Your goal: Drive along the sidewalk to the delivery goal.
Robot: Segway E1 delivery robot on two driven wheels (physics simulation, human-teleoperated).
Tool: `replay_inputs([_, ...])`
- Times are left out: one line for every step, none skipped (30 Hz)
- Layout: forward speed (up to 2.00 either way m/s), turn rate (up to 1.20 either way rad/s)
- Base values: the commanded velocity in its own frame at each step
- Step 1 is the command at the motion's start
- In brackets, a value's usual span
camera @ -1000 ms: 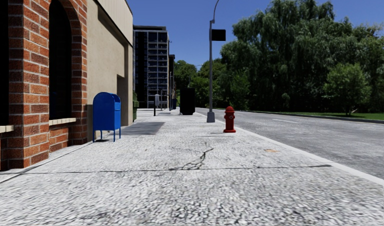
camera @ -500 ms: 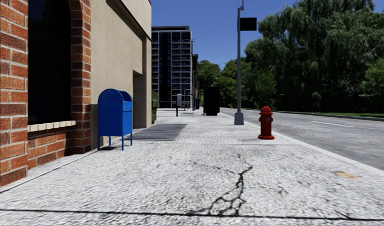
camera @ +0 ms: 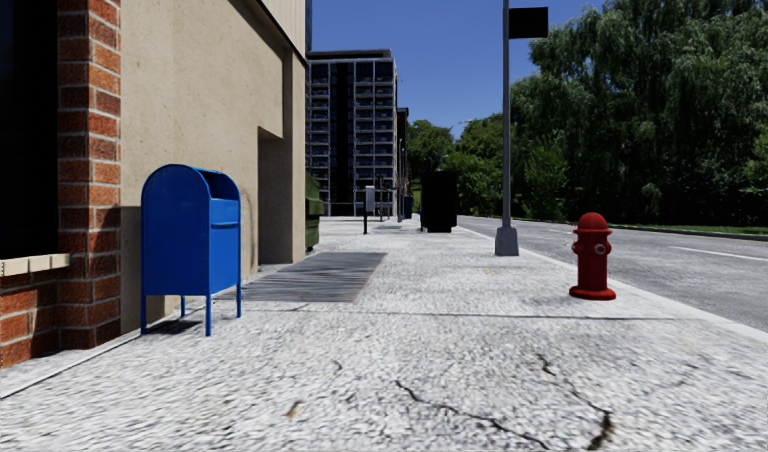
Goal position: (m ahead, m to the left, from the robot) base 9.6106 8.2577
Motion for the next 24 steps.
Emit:
replay_inputs([2.0,0.0])
replay_inputs([2.0,0.0])
replay_inputs([2.0,0.0])
replay_inputs([2.0,0.0])
replay_inputs([2.0,0.0])
replay_inputs([2.0,0.0])
replay_inputs([2.0,0.0])
replay_inputs([2.0,0.0])
replay_inputs([2.0,0.0])
replay_inputs([2.0,0.0])
replay_inputs([2.0,0.0])
replay_inputs([2.0,0.0])
replay_inputs([2.0,0.0])
replay_inputs([2.0,0.0])
replay_inputs([2.0,0.0])
replay_inputs([2.0,0.0])
replay_inputs([2.0,0.0])
replay_inputs([2.0,0.0])
replay_inputs([2.0,0.0])
replay_inputs([2.0,0.0])
replay_inputs([2.0,0.0])
replay_inputs([2.0,0.0])
replay_inputs([2.0,0.0])
replay_inputs([2.0,0.0])
